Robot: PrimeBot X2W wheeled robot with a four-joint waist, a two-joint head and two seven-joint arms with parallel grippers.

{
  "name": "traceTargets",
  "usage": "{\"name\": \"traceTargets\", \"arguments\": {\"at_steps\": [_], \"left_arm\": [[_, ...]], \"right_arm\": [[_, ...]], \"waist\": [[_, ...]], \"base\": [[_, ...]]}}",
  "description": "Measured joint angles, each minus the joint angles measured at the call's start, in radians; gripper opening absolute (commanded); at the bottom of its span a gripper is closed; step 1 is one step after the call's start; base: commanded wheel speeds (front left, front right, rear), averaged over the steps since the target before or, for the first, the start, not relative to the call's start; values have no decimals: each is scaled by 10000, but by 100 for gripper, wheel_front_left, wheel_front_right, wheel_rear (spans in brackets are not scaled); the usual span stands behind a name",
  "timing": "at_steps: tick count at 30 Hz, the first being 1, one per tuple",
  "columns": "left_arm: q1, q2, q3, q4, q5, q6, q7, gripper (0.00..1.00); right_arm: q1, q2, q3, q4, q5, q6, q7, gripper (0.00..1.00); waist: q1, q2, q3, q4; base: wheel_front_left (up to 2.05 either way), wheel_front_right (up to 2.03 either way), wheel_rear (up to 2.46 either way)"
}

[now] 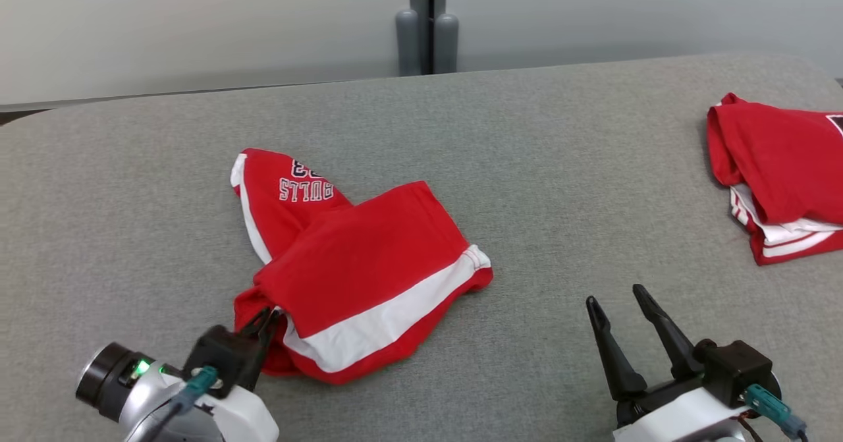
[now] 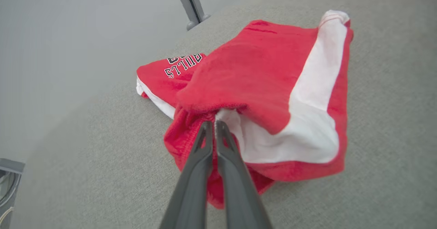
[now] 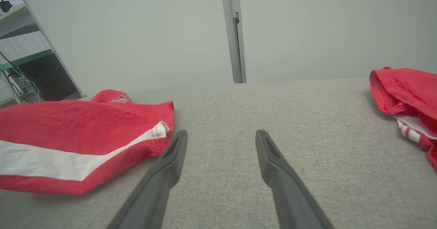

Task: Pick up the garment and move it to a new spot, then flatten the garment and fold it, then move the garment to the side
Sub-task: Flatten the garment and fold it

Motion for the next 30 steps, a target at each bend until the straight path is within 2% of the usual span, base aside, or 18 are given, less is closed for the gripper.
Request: {"name": "traceTargets", "arguments": {"at_steps": [5, 10, 20, 26, 27, 28, 29, 30], "left_arm": [[841, -389, 1020, -244, -1778, 102, -915, 0], [1464, -531, 1751, -259, -3051, -128, -1540, 0], [1528, -842, 2008, 201, -3611, -652, -2196, 0], [1199, -1035, 1952, 545, -3611, -846, -2343, 0], [1145, -1037, 1954, 608, -3607, -901, -2382, 0], [1091, -1055, 1939, 667, -3590, -918, -2414, 0], [1028, -1062, 1927, 732, -3561, -932, -2418, 0], [977, -1062, 1929, 773, -3544, -976, -2443, 0]], "right_arm": [[-451, -176, 562, 583, 339, 0, 0, 100], [-1151, -313, 1371, 1440, 1047, 0, 0, 100], [-3651, -863, 3992, 3789, 3099, 0, 0, 100], [-4536, -1001, 4913, 4203, 4094, 0, -2, 100], [-4689, -1030, 5078, 4209, 4328, -2, -2, 69], [-4821, -1066, 5298, 4224, 4544, 0, -2, 44], [-4918, -1085, 5563, 4257, 4771, 0, -2, 28], [-4987, -1104, 5856, 4255, 4991, 0, 0, 4]], "waist": [[0, 0, -112, 411], [0, 0, -126, 808], [0, 0, 423, 1493], [0, 0, 776, 1772], [0, 0, 840, 1814], [0, 0, 901, 1855], [0, 0, 951, 1890], [0, 0, 995, 1915]], "base": [[0, 0, 0], [0, 0, 0], [0, 0, 0], [0, 0, 0], [0, 0, 0], [0, 0, 0], [0, 0, 0], [0, 0, 0]]}}
